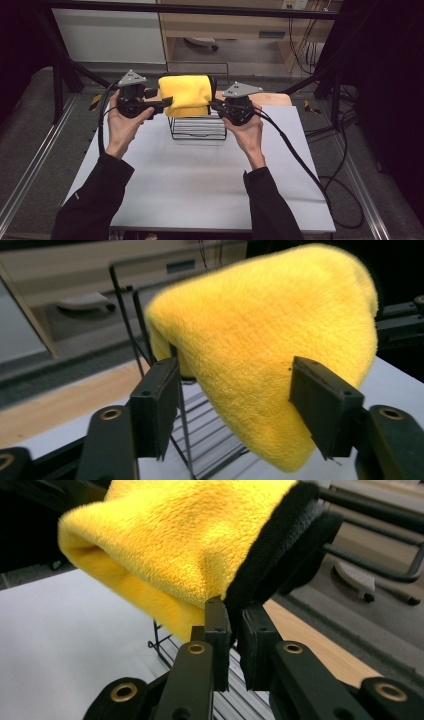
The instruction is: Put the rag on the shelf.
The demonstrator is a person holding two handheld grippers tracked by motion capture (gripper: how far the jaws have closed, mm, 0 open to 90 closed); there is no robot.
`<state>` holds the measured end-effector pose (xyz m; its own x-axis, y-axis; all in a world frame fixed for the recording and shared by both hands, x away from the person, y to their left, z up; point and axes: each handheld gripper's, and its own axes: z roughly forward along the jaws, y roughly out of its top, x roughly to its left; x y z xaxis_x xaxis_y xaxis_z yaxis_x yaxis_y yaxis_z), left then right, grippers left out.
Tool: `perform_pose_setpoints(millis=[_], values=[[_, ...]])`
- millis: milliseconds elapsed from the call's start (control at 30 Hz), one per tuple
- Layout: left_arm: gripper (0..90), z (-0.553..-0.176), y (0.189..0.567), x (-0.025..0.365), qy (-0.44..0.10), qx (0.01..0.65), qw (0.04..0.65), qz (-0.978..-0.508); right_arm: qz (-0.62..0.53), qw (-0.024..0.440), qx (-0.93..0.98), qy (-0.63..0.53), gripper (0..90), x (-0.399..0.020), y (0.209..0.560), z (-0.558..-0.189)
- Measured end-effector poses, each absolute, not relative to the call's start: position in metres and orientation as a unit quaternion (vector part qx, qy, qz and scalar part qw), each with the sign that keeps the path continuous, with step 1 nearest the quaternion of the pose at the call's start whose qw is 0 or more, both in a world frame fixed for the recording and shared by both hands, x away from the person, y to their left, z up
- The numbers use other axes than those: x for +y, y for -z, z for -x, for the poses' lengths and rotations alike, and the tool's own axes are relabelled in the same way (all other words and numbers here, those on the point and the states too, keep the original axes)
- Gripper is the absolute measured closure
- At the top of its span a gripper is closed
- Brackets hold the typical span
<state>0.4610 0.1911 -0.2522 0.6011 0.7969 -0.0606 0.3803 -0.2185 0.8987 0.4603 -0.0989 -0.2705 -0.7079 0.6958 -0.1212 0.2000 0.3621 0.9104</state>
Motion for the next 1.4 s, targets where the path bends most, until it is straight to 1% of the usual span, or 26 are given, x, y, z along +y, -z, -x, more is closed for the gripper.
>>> perform_pose_setpoints(millis=[33, 67, 133, 167, 233, 300, 333, 400, 567, 667, 767, 833, 867, 900, 967, 1000, 1033, 1133, 1300, 1400], values=[[41.1, -0.464, 0.257, 0.190, -0.208, 0.395, 0.486, -0.751, -0.287, 0.251, 0.787, -0.485, 82.3, -0.099, 0.272, -0.462], [46.8, -0.466, 0.260, 0.189, -0.208, 0.394, 0.483, -0.754, -0.287, 0.248, 0.789, -0.482, 80.4, -0.099, 0.272, -0.462], [61.9, -0.467, 0.264, 0.190, -0.220, 0.394, 0.477, -0.754, -0.288, 0.245, 0.788, -0.486, 74.6, -0.101, 0.270, -0.462], [67.7, -0.468, 0.264, 0.191, -0.218, 0.395, 0.480, -0.752, -0.288, 0.245, 0.784, -0.493, 72.3, -0.103, 0.267, -0.461], [75.2, -0.469, 0.264, 0.193, -0.215, 0.394, 0.481, -0.753, -0.292, 0.240, 0.767, -0.519, 62.6, -0.106, 0.260, -0.458], [78.7, -0.469, 0.262, 0.194, -0.216, 0.391, 0.480, -0.755, -0.299, 0.243, 0.750, -0.538, 55.2, -0.109, 0.254, -0.458], [79.7, -0.469, 0.261, 0.193, -0.219, 0.389, 0.479, -0.756, -0.305, 0.243, 0.744, -0.543, 53.7, -0.109, 0.251, -0.458], [80.9, -0.467, 0.258, 0.191, -0.230, 0.384, 0.471, -0.760, -0.318, 0.244, 0.734, -0.548, 48.1, -0.108, 0.249, -0.461], [82.7, -0.466, 0.258, 0.192, -0.239, 0.375, 0.464, -0.766, -0.334, 0.240, 0.707, -0.575, 41.8, -0.109, 0.245, -0.463], [83.0, -0.466, 0.259, 0.193, -0.254, 0.370, 0.451, -0.771, -0.338, 0.237, 0.696, -0.588, 39.1, -0.110, 0.240, -0.463], [83.0, -0.465, 0.260, 0.192, -0.260, 0.365, 0.450, -0.773, -0.335, 0.238, 0.694, -0.591, 41.7, -0.105, 0.234, -0.463], [83.0, -0.466, 0.259, 0.192, -0.258, 0.365, 0.452, -0.772, -0.335, 0.239, 0.711, -0.570, 51.8, -0.098, 0.237, -0.467], [83.0, -0.467, 0.259, 0.192, -0.258, 0.366, 0.454, -0.771, -0.336, 0.239, 0.720, -0.559, 58.3, -0.095, 0.240, -0.470], [83.0, -0.467, 0.258, 0.192, -0.259, 0.365, 0.454, -0.771, -0.336, 0.237, 0.728, -0.549, 67.2, -0.093, 0.243, -0.472], [82.9, -0.467, 0.257, 0.191, -0.260, 0.361, 0.456, -0.771, -0.335, 0.241, 0.739, -0.533, 81.0, -0.090, 0.250, -0.474], [83.0, -0.467, 0.256, 0.191, -0.259, 0.359, 0.457, -0.771, -0.334, 0.238, 0.740, -0.533, 84.2, -0.091, 0.252, -0.473], [82.9, -0.467, 0.256, 0.190, -0.257, 0.357, 0.460, -0.772, -0.336, 0.233, 0.739, -0.535, 85.5, -0.092, 0.253, -0.473], [82.9, -0.466, 0.252, 0.181, -0.252, 0.348, 0.470, -0.771, -0.337, 0.238, 0.737, -0.535, 86.8, -0.100, 0.254, -0.469], [82.7, -0.469, 0.250, 0.162, -0.249, 0.346, 0.463, -0.777, -0.352, 0.244, 0.725, -0.539, 86.6, -0.118, 0.254, -0.464], [81.7, -0.474, 0.254, 0.158, -0.242, 0.354, 0.461, -0.777, -0.358, 0.244, 0.724, -0.537, 86.0, -0.123, 0.256, -0.466]])
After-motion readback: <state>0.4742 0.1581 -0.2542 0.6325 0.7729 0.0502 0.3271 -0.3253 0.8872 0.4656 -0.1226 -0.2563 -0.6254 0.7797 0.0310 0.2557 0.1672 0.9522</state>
